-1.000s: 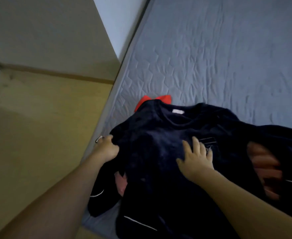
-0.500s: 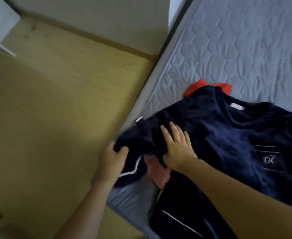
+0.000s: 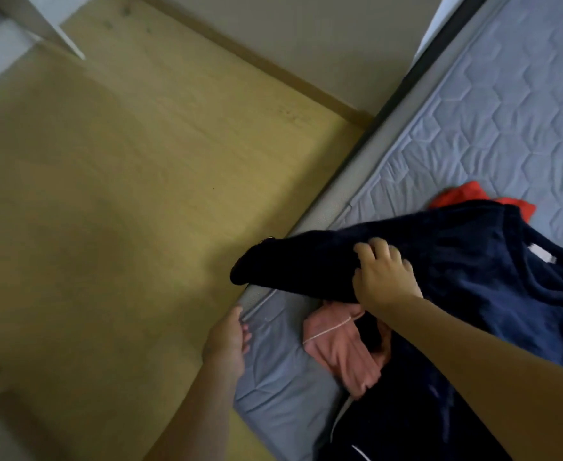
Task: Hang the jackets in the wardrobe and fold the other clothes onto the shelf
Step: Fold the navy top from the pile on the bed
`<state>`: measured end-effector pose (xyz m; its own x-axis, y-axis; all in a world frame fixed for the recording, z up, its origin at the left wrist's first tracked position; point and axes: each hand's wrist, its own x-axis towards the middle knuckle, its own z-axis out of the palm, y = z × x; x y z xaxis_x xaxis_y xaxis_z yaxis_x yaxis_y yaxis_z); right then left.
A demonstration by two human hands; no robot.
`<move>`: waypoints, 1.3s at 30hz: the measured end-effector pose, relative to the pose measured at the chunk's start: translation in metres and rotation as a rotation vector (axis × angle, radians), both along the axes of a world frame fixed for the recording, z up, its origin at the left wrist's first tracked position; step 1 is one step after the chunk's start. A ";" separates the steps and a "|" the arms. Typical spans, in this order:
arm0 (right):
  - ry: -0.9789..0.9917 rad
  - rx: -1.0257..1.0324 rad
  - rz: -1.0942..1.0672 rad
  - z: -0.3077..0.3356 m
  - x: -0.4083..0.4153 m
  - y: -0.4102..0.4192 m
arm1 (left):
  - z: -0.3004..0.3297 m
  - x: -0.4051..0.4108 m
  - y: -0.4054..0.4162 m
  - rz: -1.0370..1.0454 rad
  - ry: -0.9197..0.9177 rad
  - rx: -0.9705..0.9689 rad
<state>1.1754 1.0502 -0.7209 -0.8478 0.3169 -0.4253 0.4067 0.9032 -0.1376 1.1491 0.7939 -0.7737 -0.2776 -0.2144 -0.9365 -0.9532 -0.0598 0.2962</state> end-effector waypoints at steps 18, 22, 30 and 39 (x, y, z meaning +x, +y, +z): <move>-0.312 0.063 0.013 -0.048 0.026 0.046 | 0.015 -0.080 0.034 0.706 0.184 0.389; -0.278 0.024 0.127 -0.030 0.051 0.052 | 0.007 -0.080 0.060 0.246 0.009 0.393; -0.328 0.006 0.092 -0.004 0.112 0.082 | -0.006 -0.083 0.107 -0.007 -0.062 0.140; -0.049 -0.375 -0.297 -0.005 0.139 0.101 | 0.050 -0.102 0.140 0.265 0.585 0.098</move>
